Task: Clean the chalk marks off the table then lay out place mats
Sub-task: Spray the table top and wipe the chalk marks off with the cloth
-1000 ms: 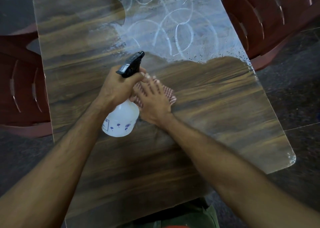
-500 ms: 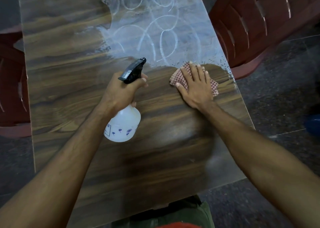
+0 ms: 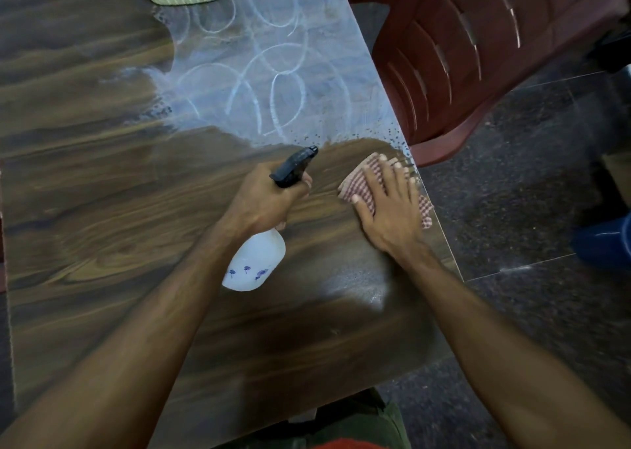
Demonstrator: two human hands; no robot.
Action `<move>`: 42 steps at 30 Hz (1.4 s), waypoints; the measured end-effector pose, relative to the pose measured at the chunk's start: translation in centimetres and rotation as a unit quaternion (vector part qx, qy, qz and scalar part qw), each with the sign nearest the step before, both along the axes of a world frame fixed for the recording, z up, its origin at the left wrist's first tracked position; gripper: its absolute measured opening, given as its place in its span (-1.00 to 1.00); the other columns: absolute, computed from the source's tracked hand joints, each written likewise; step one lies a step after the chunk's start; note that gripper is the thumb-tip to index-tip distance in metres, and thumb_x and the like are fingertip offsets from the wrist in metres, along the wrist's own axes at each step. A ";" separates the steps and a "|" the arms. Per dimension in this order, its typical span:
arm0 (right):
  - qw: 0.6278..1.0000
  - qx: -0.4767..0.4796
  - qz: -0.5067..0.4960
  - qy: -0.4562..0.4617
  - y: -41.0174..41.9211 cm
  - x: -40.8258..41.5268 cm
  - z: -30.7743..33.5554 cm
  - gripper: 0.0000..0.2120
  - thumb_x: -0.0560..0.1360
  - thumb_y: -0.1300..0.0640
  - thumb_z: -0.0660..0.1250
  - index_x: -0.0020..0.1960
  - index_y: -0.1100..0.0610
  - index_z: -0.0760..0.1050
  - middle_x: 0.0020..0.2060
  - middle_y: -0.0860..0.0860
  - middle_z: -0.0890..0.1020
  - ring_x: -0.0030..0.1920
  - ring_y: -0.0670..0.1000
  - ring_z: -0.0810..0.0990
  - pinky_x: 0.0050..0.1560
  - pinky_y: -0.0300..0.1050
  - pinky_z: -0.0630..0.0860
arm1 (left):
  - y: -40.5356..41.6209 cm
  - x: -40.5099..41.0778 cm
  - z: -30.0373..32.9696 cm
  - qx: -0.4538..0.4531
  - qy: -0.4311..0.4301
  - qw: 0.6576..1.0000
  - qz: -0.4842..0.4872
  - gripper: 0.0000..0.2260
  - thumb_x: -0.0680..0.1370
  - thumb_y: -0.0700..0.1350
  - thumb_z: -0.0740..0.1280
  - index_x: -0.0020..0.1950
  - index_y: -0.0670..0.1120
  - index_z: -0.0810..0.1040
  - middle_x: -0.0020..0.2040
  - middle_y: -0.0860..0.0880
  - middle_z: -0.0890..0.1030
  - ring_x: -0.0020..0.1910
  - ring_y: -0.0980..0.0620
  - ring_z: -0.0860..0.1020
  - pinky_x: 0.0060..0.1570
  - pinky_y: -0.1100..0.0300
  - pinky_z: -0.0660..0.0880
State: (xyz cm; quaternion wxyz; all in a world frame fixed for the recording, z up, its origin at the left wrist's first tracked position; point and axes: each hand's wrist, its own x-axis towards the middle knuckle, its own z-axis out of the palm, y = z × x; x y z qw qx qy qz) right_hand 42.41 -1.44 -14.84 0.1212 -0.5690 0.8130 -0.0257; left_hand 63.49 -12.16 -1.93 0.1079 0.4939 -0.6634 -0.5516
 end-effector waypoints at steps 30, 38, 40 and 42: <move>1.000 -0.013 0.022 -0.007 -2.9 -2.9 0.5 -0.36 0.63 -0.24 -0.03 0.62 0.01 -0.02 0.61 0.10 -0.01 0.60 0.14 -0.09 0.58 0.14 -0.11 | -2.6 -5.6 0.5 0.008 -0.069 0.995 0.077 -0.81 0.54 -0.14 0.35 0.04 -0.25 0.56 -0.18 -0.26 0.59 -0.53 -0.01 0.46 -0.44 0.16 0.46; 1.000 -0.023 0.021 0.000 -2.8 -2.9 0.4 -0.36 0.63 -0.23 -0.01 0.62 0.01 0.02 0.61 0.11 0.01 0.60 0.15 -0.06 0.58 0.13 -0.10 | -4.8 -5.5 1.2 -0.019 -0.080 0.990 0.110 -0.79 0.55 -0.16 0.33 0.07 -0.29 0.55 -0.10 -0.32 0.63 -0.57 -0.06 0.47 -0.25 0.06 0.47; 0.999 -0.025 0.021 0.003 -2.8 -2.9 0.4 -0.36 0.63 -0.23 0.01 0.62 0.01 0.03 0.61 0.11 0.02 0.60 0.15 -0.06 0.58 0.13 -0.10 | -5.3 -5.2 1.1 -0.004 -0.082 0.988 0.129 -0.74 0.56 -0.16 0.32 0.15 -0.33 0.51 -0.17 -0.30 0.56 -0.52 -0.08 0.47 -0.23 0.03 0.46; 0.999 -0.023 0.021 0.006 -2.8 -2.9 0.4 -0.36 0.63 -0.23 0.01 0.62 0.01 0.03 0.61 0.11 0.02 0.60 0.14 -0.05 0.58 0.13 -0.10 | -5.6 -5.0 1.1 0.004 -0.084 0.988 0.130 -0.74 0.57 -0.15 0.33 0.16 -0.30 0.52 -0.15 -0.23 0.58 -0.51 -0.07 0.47 -0.23 0.04 0.46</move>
